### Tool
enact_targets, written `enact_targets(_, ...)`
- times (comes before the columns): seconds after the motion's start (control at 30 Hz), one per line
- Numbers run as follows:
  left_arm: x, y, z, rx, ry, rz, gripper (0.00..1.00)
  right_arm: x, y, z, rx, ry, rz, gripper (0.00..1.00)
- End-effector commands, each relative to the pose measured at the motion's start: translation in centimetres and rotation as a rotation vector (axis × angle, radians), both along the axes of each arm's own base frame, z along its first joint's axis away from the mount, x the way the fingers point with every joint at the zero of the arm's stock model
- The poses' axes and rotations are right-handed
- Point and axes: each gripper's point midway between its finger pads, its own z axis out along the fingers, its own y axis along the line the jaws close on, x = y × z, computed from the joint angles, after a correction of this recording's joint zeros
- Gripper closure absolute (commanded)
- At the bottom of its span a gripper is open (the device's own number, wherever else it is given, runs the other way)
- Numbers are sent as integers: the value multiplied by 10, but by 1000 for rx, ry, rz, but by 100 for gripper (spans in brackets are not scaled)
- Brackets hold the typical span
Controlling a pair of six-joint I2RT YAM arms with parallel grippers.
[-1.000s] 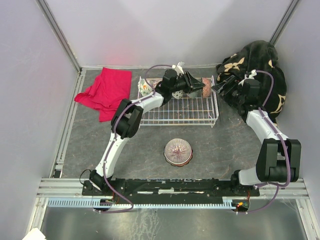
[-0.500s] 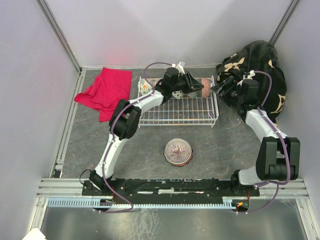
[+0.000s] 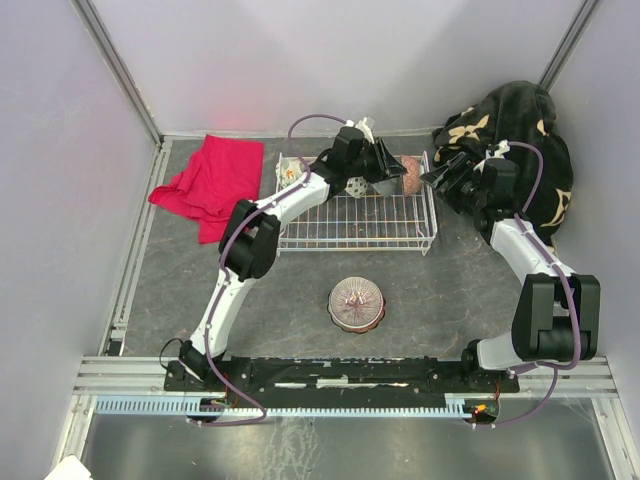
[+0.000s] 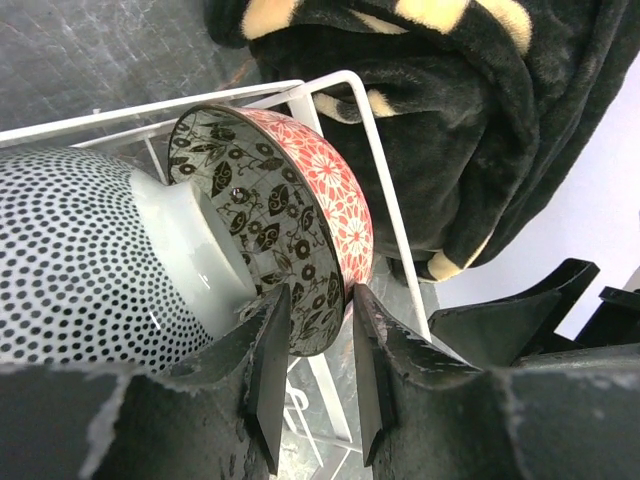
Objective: Load the bowls into the dish rack
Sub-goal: Place the bowl in the dish rack.
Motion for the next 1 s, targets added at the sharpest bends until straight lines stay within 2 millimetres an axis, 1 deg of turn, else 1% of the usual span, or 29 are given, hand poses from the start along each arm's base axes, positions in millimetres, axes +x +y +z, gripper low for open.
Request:
enact_targets(0.0, 11, 19, 21, 110, -80, 59, 62, 11, 0, 28, -14, -99, 0, 21)
enact_targets(0.47, 7, 28, 23, 193, -85, 59, 62, 6, 3, 29, -3, -103, 8, 21)
enact_targets(0.6, 5, 32, 28, 205, -92, 61, 61, 6, 3, 30, -1, -107, 10, 21)
enact_targets(0.67, 3, 30, 31, 197, -94, 51, 61, 5, 4, 29, 0, -104, 12, 21)
enact_targets(0.73, -2, 30, 55, 166, -121, 42, 61, 5, 4, 29, 0, -106, 13, 21)
enact_targets(0.77, -5, 29, 63, 153, -130, 35, 61, 5, 4, 29, 1, -103, 13, 21)
enact_targets(0.87, -11, 28, 80, 139, -158, 28, 61, 4, 3, 29, -1, -104, 12, 21)
enact_targets(0.97, -18, 30, 93, 139, -181, 28, 60, 4, 3, 30, -4, -104, 13, 21)
